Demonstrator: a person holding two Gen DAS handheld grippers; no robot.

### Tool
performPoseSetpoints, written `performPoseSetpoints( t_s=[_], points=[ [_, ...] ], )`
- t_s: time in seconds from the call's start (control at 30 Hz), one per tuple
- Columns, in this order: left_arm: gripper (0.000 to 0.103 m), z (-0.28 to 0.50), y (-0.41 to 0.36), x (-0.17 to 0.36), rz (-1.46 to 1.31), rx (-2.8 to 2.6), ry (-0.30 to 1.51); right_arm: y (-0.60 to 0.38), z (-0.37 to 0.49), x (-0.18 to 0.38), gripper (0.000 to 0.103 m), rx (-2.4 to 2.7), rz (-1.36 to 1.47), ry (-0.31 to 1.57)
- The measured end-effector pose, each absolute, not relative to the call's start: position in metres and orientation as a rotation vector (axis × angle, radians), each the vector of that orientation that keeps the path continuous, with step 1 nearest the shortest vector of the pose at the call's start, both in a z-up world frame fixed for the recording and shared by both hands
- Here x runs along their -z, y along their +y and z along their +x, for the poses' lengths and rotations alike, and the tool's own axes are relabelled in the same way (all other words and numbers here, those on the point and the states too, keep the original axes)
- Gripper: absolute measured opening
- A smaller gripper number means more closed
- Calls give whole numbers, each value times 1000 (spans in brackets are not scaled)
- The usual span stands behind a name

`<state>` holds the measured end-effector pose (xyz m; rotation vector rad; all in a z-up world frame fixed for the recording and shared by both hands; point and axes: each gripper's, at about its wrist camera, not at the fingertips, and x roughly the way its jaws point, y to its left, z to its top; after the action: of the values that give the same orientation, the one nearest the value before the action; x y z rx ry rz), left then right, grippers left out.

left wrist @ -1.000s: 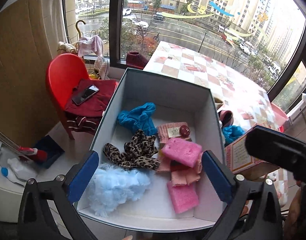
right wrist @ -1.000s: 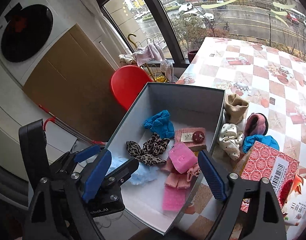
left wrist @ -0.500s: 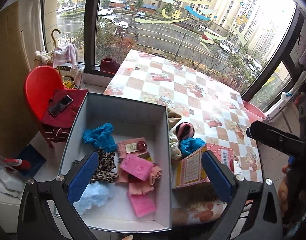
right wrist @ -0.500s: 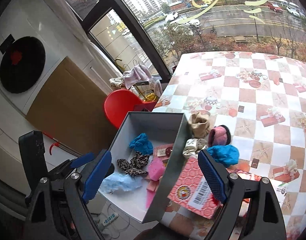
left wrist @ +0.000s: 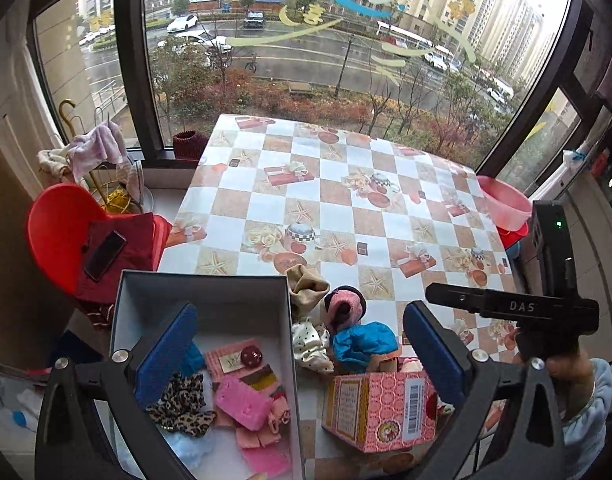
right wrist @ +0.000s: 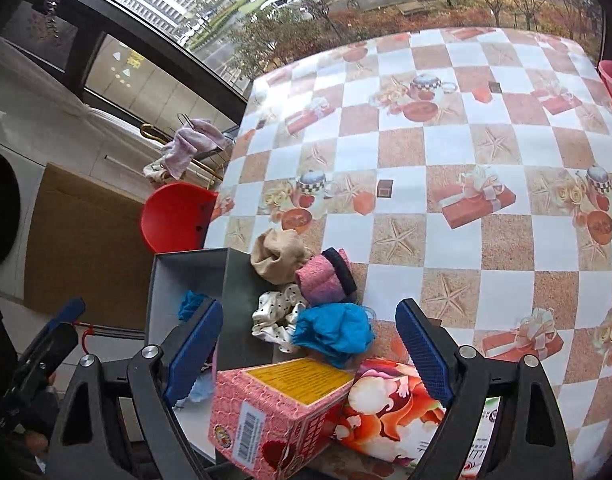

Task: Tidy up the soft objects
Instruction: 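Withdraw both tools from the box toward the items on the table, then grasp the beige knit sock with the right gripper while the left grasps the pink-black knit hat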

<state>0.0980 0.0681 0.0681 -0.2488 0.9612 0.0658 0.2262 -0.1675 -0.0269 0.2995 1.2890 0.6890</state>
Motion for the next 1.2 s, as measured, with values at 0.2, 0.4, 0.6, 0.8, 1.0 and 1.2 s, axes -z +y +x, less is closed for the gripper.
performPoseSetpoints(
  t_s=[0.2,0.4,0.6,0.8,1.0,1.2],
  points=[
    [103,167,55,-28,-217,-50,1078,-129,254,81,89,-750,248,1430],
    [103,196,67,-4,-253,-71,1124,-86,274,125,89,-834,195,1565],
    [103,201,80,5,-253,-99,1136,-55,286,129,89,-911,159,1545],
    [103,203,87,5,-245,-109,1125,-18,291,148,89,-959,82,1579],
    [103,206,89,10,-258,-107,1141,-30,293,156,32,-897,37,1576],
    [103,208,74,11,-240,-79,1149,-103,307,148,22,-740,63,1518]
  ],
)
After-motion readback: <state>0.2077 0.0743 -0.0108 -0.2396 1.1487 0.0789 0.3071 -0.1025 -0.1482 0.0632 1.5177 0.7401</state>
